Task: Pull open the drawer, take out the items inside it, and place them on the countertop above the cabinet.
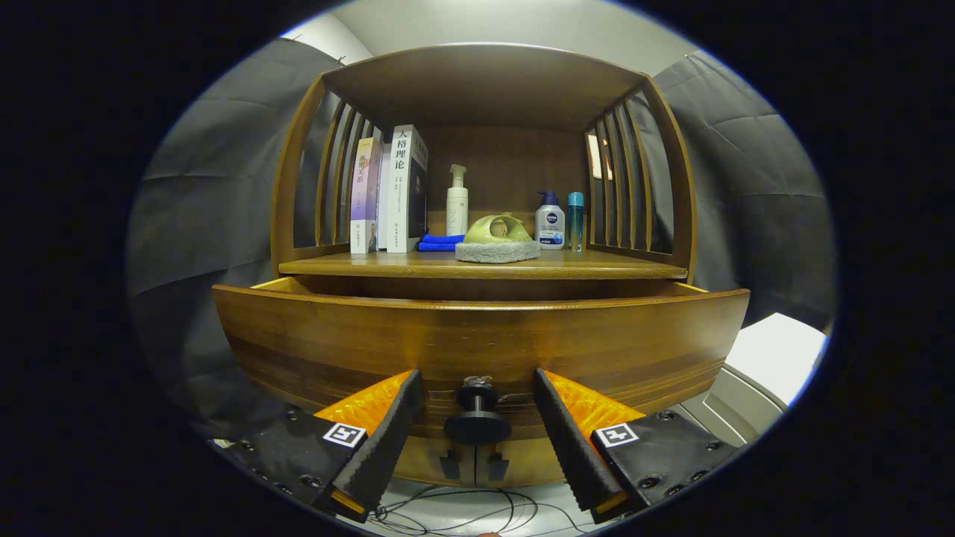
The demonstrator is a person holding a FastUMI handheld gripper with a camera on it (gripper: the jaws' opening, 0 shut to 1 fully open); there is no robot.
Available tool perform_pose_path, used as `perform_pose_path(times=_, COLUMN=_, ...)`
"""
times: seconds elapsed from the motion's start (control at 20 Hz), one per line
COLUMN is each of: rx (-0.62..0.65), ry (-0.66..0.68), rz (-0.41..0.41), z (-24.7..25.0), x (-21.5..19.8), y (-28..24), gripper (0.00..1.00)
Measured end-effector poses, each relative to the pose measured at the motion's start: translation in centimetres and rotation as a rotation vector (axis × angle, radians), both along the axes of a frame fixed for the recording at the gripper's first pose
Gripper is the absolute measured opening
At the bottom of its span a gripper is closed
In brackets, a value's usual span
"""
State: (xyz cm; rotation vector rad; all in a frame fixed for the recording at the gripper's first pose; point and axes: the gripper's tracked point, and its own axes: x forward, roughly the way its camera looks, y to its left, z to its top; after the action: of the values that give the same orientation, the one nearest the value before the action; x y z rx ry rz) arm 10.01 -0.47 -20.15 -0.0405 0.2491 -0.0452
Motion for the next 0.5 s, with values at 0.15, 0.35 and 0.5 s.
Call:
perform_pose_path(times=0.15, rx=0.005, ry=0.006, rz=-0.001, z=-0.1, x=1.2, y=0.0, gripper=0.96)
perform_pose_path(times=0.35, rx=0.005, ry=0.016, rz=0.000, z=-0.2, x=2.9, y=-0.1, gripper=0.96)
perform_pose_path(times=0.5, rx=0.007, ry=0.012, rz=0.000, z=-0.3, x=4.1, y=-0.2, gripper=0.96)
